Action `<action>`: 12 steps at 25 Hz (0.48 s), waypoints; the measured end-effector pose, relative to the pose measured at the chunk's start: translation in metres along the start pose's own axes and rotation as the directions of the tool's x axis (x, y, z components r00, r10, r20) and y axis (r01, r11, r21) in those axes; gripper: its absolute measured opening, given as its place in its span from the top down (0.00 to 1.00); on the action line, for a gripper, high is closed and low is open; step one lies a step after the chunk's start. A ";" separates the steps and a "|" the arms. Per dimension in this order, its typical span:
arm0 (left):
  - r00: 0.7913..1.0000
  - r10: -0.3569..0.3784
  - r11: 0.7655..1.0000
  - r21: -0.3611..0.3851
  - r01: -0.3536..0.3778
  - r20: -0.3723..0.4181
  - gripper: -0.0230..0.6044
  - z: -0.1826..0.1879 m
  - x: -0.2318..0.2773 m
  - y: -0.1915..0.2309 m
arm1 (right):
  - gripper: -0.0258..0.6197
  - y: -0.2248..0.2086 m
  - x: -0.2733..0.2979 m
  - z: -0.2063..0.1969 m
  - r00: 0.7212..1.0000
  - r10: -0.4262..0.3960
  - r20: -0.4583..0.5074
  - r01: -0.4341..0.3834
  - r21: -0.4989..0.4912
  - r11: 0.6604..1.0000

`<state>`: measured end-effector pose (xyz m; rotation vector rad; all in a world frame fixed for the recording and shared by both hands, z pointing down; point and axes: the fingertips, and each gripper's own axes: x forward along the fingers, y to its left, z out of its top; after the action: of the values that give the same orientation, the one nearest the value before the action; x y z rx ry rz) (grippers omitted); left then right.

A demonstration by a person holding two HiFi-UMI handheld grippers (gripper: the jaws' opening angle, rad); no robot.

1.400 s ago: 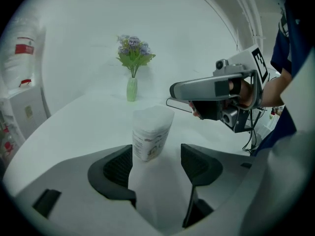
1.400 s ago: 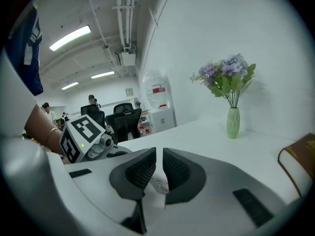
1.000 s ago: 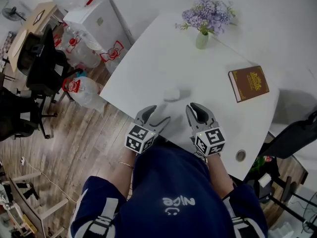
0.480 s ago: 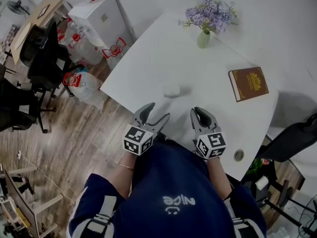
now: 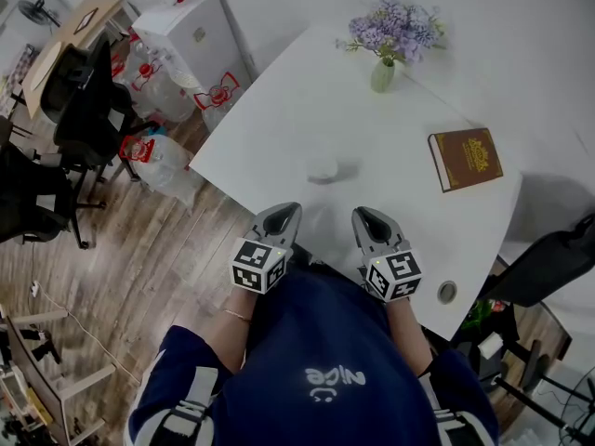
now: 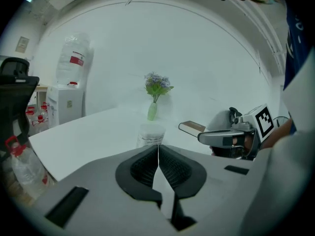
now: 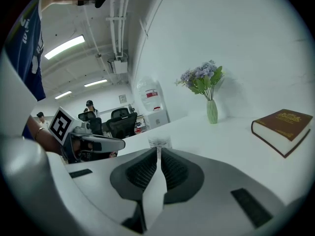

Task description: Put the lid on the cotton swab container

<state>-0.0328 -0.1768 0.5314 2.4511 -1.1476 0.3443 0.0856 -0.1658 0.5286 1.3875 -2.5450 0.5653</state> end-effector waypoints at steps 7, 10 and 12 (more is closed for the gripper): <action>1.000 -0.030 1.000 -0.004 0.030 0.010 0.93 -0.001 -0.001 -0.008 | 0.87 -0.009 -0.006 -0.002 0.999 -0.034 0.020 0.033 0.039 0.999; 0.999 -0.037 0.999 -0.002 0.037 0.018 0.93 0.002 0.000 -0.012 | 0.87 -0.012 -0.008 -0.002 0.999 -0.043 0.017 0.042 0.035 0.998; 0.999 -0.042 0.999 -0.003 0.042 0.024 0.93 0.004 -0.001 -0.012 | 0.87 -0.009 -0.007 -0.001 0.999 -0.033 0.010 0.032 0.027 0.999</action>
<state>-0.0239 -0.1710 0.5239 2.4792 -1.1034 0.3013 0.0971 -0.1639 0.5296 1.4420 -2.5271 0.5902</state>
